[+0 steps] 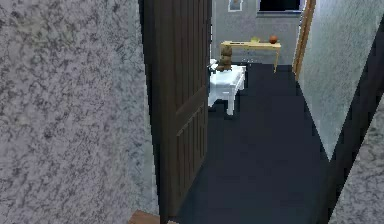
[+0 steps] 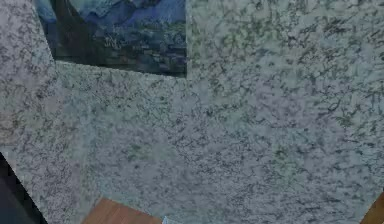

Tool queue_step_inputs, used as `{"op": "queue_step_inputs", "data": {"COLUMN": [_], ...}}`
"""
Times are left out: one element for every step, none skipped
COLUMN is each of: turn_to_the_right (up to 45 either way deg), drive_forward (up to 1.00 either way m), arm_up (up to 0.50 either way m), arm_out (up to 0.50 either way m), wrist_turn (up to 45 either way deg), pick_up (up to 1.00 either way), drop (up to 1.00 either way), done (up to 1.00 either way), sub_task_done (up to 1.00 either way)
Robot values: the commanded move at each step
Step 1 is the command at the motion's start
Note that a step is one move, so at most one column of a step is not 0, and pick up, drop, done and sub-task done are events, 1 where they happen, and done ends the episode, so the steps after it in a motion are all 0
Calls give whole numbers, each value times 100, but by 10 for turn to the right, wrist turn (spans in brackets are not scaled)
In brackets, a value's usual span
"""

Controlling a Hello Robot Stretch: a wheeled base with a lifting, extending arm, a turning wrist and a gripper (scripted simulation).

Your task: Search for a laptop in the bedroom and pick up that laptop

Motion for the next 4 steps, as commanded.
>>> {"op": "queue_step_inputs", "data": {"turn_to_the_right": [0,390,0,450], "drive_forward": [70,0,55,0], "arm_up": [0,0,0,0], "arm_out": [0,0,0,0], "wrist_turn": [0,0,0,0], "pick_up": [0,0,0,0], "drop": [0,0,0,0], "done": [0,0,0,0], "sub_task_done": [0,0,0,0]}}
